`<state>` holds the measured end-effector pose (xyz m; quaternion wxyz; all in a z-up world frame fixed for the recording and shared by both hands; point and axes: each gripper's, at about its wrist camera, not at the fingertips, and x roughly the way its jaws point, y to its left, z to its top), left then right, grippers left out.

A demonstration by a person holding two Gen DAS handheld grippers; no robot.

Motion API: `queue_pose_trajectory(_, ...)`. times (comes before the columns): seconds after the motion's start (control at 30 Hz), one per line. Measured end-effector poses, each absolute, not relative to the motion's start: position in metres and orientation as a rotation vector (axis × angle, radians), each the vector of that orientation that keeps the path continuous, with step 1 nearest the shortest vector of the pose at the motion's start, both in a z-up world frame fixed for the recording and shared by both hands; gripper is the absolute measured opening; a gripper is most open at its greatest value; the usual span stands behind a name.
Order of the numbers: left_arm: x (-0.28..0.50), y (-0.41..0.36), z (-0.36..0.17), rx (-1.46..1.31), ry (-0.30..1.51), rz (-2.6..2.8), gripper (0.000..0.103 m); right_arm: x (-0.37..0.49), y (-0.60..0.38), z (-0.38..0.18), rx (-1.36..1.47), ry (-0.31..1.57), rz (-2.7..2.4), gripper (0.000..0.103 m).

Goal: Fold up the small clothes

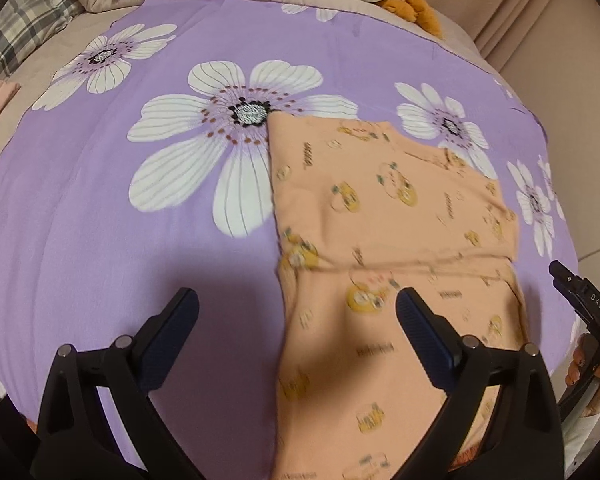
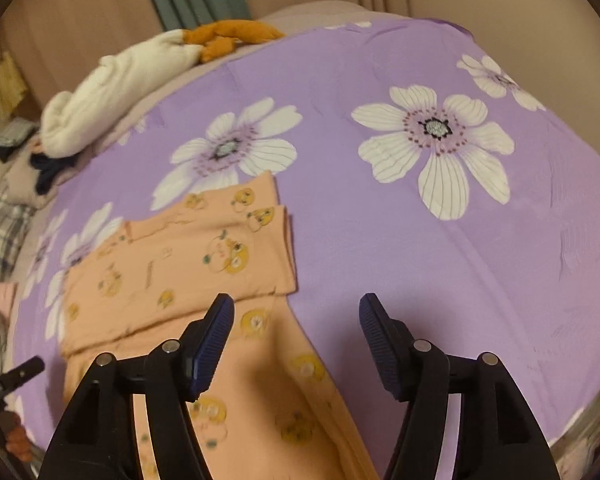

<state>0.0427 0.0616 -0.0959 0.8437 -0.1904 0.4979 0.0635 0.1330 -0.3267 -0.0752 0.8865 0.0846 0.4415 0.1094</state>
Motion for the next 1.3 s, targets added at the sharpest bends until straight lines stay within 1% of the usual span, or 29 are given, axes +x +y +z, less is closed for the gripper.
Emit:
queue_pose_trajectory(0.2,0.012,0.042,-0.100,-0.379,1.065,0.104,0.099,0.103,-0.343,-0.077,0.143,0.916,0.277,0.065)
queue_pose_trajectory(0.53,-0.035,0.023,-0.130,-0.414,1.076,0.062,0.097,0.054,-0.365,-0.111,0.137,0.954,0.301,0.065)
queue_pose_trajectory(0.77,-0.056,0.022,-0.137,-0.456,1.051,0.038,0.092,0.028,-0.369,-0.133,0.134,0.999,0.312,0.065)
queue_pose_trajectory(0.83,-0.060,0.019,-0.140,-0.448,1.054,0.029,0.088,0.023,-0.369,-0.136,0.122,1.004,0.304,0.065)
queue_pose_trajectory(0.9,-0.061,0.017,-0.142,-0.419,1.065,0.037,0.077,0.017,-0.368,-0.138,0.100,1.007,0.301,0.065)
queue_pose_trajectory(1.0,-0.067,0.017,-0.142,-0.418,1.061,0.025,0.070,0.008,-0.370,-0.140,0.104,1.010,0.314,0.064)
queue_pose_trajectory(1.03,-0.068,0.018,-0.144,-0.438,1.061,0.010,0.069,0.007,-0.369,-0.142,0.102,1.011,0.318,0.061)
queue_pose_trajectory(1.07,-0.069,0.018,-0.145,-0.452,1.060,-0.001,0.064,0.006,-0.368,-0.143,0.094,1.011,0.322,0.058)
queue_pose_trajectory(1.1,-0.070,0.017,-0.145,-0.462,1.061,-0.014,0.055,0.005,-0.366,-0.144,0.081,1.008,0.323,0.058)
queue_pose_trajectory(1.17,-0.069,0.014,-0.148,-0.506,1.065,-0.052,0.044,0.004,-0.363,-0.147,0.066,0.997,0.326,0.057)
queue_pose_trajectory(1.2,-0.068,0.012,-0.149,-0.509,1.062,-0.057,0.041,0.005,-0.363,-0.147,0.071,0.992,0.328,0.056)
queue_pose_trajectory(1.23,-0.067,0.009,-0.149,-0.482,1.057,-0.038,0.037,0.005,-0.364,-0.147,0.082,0.987,0.330,0.051)
queue_pose_trajectory(1.27,-0.066,0.006,-0.150,-0.450,1.054,-0.019,0.023,0.006,-0.364,-0.147,0.094,0.983,0.337,0.044)
queue_pose_trajectory(1.3,-0.066,0.006,-0.150,-0.432,1.049,-0.005,0.016,0.008,-0.364,-0.147,0.106,0.978,0.345,0.041)
